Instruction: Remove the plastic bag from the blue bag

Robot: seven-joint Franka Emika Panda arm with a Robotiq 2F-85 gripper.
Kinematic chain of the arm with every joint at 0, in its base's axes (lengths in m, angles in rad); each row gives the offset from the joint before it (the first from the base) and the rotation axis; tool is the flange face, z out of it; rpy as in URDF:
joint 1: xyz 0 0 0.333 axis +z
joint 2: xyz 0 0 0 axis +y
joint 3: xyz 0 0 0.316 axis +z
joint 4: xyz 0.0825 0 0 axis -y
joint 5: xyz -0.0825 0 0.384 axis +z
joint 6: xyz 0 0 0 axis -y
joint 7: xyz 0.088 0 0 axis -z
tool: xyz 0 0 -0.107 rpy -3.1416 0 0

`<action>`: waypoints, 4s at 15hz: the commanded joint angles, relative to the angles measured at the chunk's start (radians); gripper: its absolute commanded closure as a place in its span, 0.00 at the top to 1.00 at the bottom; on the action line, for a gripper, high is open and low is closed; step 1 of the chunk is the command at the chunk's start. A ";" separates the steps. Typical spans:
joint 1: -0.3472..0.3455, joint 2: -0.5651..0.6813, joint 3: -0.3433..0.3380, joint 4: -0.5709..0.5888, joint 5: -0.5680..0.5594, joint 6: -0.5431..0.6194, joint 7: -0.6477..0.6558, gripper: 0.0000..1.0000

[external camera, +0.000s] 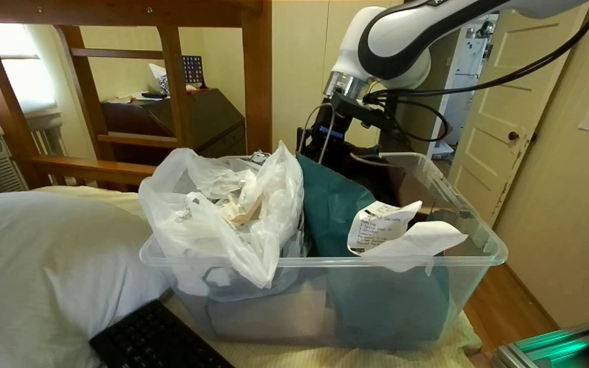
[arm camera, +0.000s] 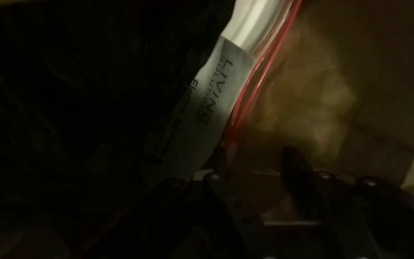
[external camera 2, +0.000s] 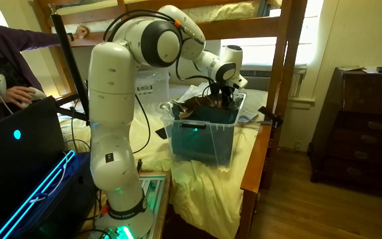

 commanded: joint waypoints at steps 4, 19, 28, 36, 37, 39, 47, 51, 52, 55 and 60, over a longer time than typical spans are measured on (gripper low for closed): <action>0.020 0.057 -0.016 0.116 -0.020 -0.165 0.082 0.59; 0.134 -0.103 0.087 -0.377 0.051 0.356 0.163 0.63; 0.135 -0.169 0.100 -0.399 0.089 0.361 0.156 0.82; 0.121 -0.155 0.096 -0.390 0.131 0.397 0.139 0.74; 0.120 -0.150 0.093 -0.392 0.126 0.404 0.144 0.62; 0.119 -0.145 0.087 -0.399 0.112 0.421 0.154 0.46; 0.109 -0.135 0.099 -0.379 0.140 0.448 0.105 0.06; 0.107 -0.139 0.105 -0.369 0.161 0.451 0.084 0.00; 0.107 -0.150 0.105 -0.368 0.160 0.445 0.084 0.01; 0.109 -0.215 0.096 -0.367 0.123 0.380 0.111 0.01; 0.097 -0.335 0.079 -0.335 -0.073 0.246 0.204 0.01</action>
